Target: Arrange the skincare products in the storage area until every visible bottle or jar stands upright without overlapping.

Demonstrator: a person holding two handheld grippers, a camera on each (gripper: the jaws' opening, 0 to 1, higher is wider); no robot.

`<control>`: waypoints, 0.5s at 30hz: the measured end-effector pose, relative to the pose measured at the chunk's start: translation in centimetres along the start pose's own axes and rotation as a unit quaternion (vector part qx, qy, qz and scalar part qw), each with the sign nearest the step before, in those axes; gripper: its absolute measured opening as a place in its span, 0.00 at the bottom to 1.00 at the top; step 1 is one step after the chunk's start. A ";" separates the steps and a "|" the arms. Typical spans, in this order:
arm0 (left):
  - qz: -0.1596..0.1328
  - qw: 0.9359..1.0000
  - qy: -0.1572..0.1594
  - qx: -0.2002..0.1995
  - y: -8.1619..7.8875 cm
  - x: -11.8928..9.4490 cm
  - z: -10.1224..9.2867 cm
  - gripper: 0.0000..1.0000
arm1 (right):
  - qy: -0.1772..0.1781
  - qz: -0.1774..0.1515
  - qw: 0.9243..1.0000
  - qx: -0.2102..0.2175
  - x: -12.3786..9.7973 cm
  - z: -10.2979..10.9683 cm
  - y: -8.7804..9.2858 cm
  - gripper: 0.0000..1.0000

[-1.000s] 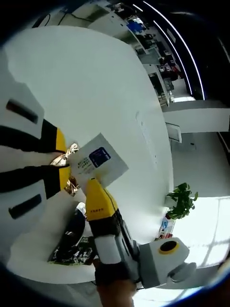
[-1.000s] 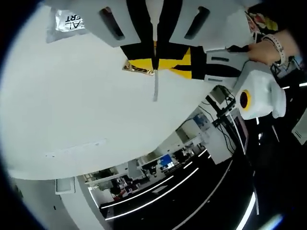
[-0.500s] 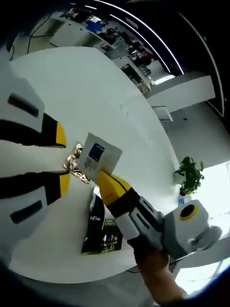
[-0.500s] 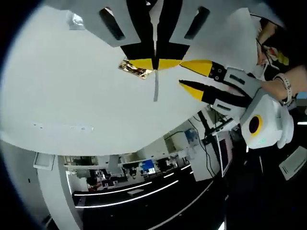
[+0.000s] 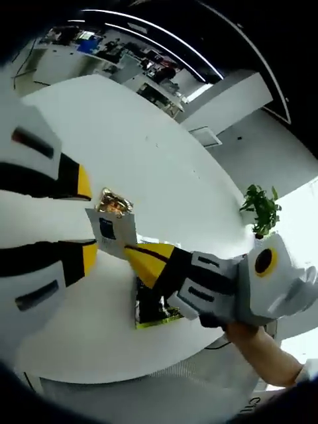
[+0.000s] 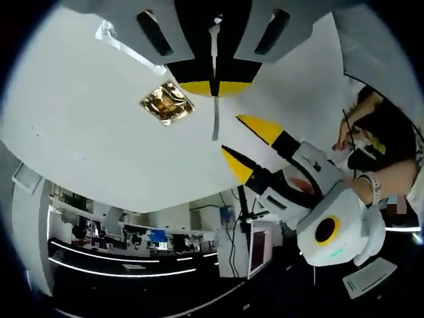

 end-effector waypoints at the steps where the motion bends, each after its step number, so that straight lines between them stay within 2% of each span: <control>1: -0.002 1.000 0.007 0.003 -0.1 0.0 -0.3 0.23 | -0.004 0.002 1.000 -0.003 -0.1 0.3 0.1 0.01; 5: -0.017 0.999 0.042 0.006 0.1 0.5 -1.4 0.21 | -0.038 0.018 0.998 -0.046 -0.4 1.4 0.4 0.01; 7: -0.025 0.998 0.060 0.012 0.1 0.5 -2.0 0.20 | -0.042 0.022 0.997 -0.055 -0.7 1.7 0.6 0.01; 15: -0.031 0.995 0.096 0.015 0.3 0.3 -3.5 0.12 | -0.080 0.035 0.992 -0.091 -1.5 2.6 1.4 0.01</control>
Point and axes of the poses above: the point that each gripper's makers call its tool centre point, and the gripper's own axes: x roughly forward along the fingers, z roughly to its left, y roughly out of its underside, the point moved 7 cm from there along -x, roughly backward along the fingers, and after that the axes turned 4 degrees about x, right-handed, at the moved point
